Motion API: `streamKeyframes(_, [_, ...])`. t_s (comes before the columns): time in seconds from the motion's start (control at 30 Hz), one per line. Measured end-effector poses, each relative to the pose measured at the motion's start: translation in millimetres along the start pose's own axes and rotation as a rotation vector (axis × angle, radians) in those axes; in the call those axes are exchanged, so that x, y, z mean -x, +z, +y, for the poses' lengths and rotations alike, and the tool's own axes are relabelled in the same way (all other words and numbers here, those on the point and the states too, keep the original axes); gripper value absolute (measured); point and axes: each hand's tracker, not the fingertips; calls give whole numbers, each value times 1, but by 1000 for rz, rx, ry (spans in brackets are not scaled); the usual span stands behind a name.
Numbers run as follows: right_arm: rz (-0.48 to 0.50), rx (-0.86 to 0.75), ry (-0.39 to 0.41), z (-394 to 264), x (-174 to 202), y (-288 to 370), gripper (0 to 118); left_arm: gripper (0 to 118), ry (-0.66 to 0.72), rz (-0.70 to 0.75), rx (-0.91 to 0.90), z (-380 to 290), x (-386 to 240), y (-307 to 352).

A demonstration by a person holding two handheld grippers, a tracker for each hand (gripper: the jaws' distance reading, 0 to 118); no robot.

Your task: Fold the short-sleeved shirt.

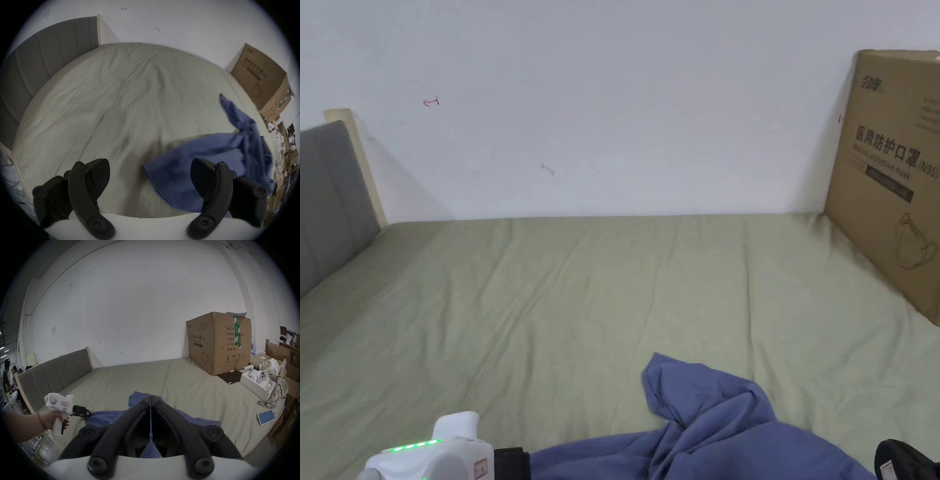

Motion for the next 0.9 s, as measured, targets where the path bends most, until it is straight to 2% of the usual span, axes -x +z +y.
streamKeyframes(0.07, [3, 29, 8, -6, 2, -9, 0, 106, -54, -27, 68, -13, -1, -29])
streamKeyframes(0.1, [5, 43, 12, -8, 2, -13, 0, 108, -114, 13, 104, -20, -8, -38])
streamKeyframes(0.13, [7, 56, 13, -10, 3, -17, 0, 108, -182, 60, 41, -25, -15, -36])
streamKeyframes(0.17, [8, 65, 12, -11, 3, -20, 0, 104, -208, 90, -16, -26, -23, -26])
streamKeyframes(0.2, [10, 69, 10, -12, 3, -22, 0, 88, -232, 100, -39, -28, -29, -19])
streamKeyframes(0.23, [11, 72, 8, -13, 3, -25, 0, 57, -248, 76, -96, -32, -37, -10])
streamKeyframes(0.27, [13, 77, 8, -14, 3, -27, 0, 2, -269, 44, -148, -37, -47, -1])
streamKeyframes(0.33, [33, 93, 4, -15, 1, -36, 0, 3, -339, 50, -172, -44, -61, 18])
streamKeyframes(0.37, [62, 113, -11, -12, -1, -44, 0, 3, -342, -23, -193, -47, -63, 28])
streamKeyframes(0.4, [89, 152, -31, -7, -4, -55, 0, 3, -321, -79, -208, -48, -64, 37])
streamKeyframes(0.47, [143, 178, -38, 10, -14, -90, 0, 3, -278, -80, -285, -48, -62, 57])
streamKeyframes(0.53, [160, 238, -19, 30, -26, -144, 0, 3, -218, -105, -367, -49, -53, 83])
streamKeyframes(0.63, [205, 454, -47, 49, -45, -248, 1, 3, -152, -156, -444, -53, -38, 113])
streamKeyframes(0.67, [182, 542, -41, 50, -47, -283, 15, 3, -139, -163, -457, -56, -34, 119])
streamKeyframes(0.7, [170, 640, -30, 47, -47, -315, 38, 3, -129, -164, -460, -59, -29, 121])
streamKeyframes(0.73, [158, 697, -15, 45, -48, -342, 77, 3, -120, -163, -451, -61, -26, 121])
streamKeyframes(0.83, [71, 839, 68, 21, -42, -410, 111, 3, -87, -170, -419, -68, -20, 117])
streamKeyframes(0.87, [42, 822, 82, 12, -43, -422, 116, 3, -83, -163, -409, -70, -19, 115])
streamKeyframes(0.9, [59, 860, 122, 3, -41, -436, 116, 3, -82, -156, -410, -72, -17, 112])
